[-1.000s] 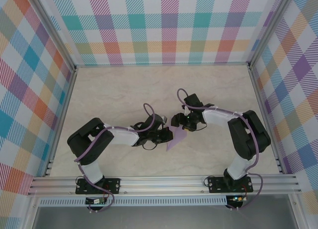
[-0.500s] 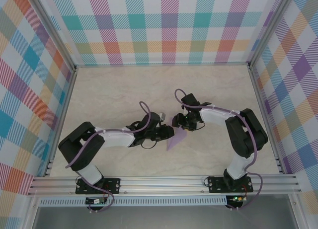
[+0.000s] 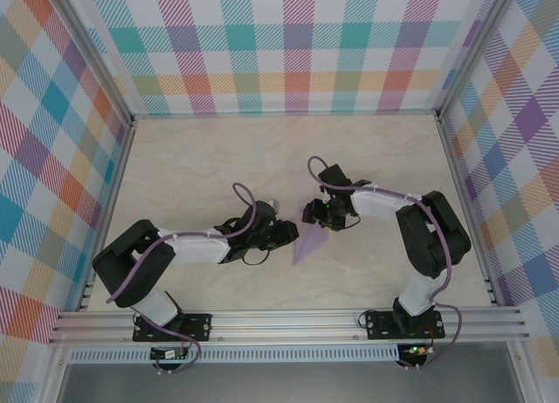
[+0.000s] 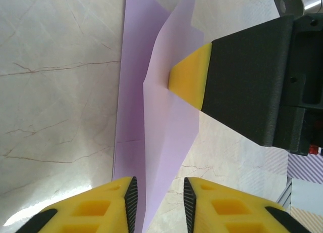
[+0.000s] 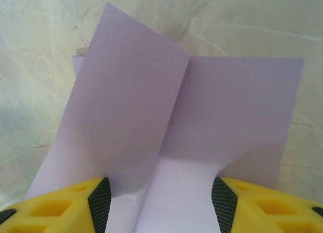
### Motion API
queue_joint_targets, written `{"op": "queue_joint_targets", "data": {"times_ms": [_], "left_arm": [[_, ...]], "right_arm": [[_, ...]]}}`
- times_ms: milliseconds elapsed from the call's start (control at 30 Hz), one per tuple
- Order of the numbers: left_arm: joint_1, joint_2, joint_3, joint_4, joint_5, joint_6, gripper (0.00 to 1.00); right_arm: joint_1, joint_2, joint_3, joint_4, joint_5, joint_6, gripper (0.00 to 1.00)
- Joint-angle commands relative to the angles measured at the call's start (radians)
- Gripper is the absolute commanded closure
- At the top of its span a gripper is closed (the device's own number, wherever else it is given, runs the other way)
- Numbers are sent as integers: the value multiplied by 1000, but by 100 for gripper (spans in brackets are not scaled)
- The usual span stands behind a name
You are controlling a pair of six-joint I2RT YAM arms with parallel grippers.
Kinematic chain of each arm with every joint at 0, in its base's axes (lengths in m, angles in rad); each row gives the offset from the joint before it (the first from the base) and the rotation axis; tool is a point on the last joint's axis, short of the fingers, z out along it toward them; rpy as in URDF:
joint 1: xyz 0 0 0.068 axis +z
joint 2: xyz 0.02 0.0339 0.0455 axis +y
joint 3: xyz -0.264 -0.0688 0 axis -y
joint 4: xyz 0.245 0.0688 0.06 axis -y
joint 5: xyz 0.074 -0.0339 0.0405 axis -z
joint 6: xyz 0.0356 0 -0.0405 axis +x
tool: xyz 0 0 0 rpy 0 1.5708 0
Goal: Fold a paper plane with a square sheet of paper (pick it up from the middle)
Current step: Fourth fold the wing at the center of the table.
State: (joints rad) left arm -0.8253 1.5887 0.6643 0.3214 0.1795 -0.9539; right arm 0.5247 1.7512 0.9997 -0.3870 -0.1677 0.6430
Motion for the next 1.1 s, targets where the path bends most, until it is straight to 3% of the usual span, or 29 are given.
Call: {"op": "queue_joint_targets", "data": {"times_ms": [0, 433, 767, 1067], "left_arm": [[14, 43, 24, 37, 32, 0, 74], [32, 119, 60, 90, 111, 20, 96], [43, 168, 116, 56, 209, 74, 100], [49, 195, 147, 28, 264, 112, 100]], "right_arm": [[1, -5, -19, -48, 40, 11, 41], [0, -72, -30, -72, 34, 8, 41], [-2, -192, -117, 12, -60, -36, 38], [-15, -191, -139, 48, -74, -19, 38]]}}
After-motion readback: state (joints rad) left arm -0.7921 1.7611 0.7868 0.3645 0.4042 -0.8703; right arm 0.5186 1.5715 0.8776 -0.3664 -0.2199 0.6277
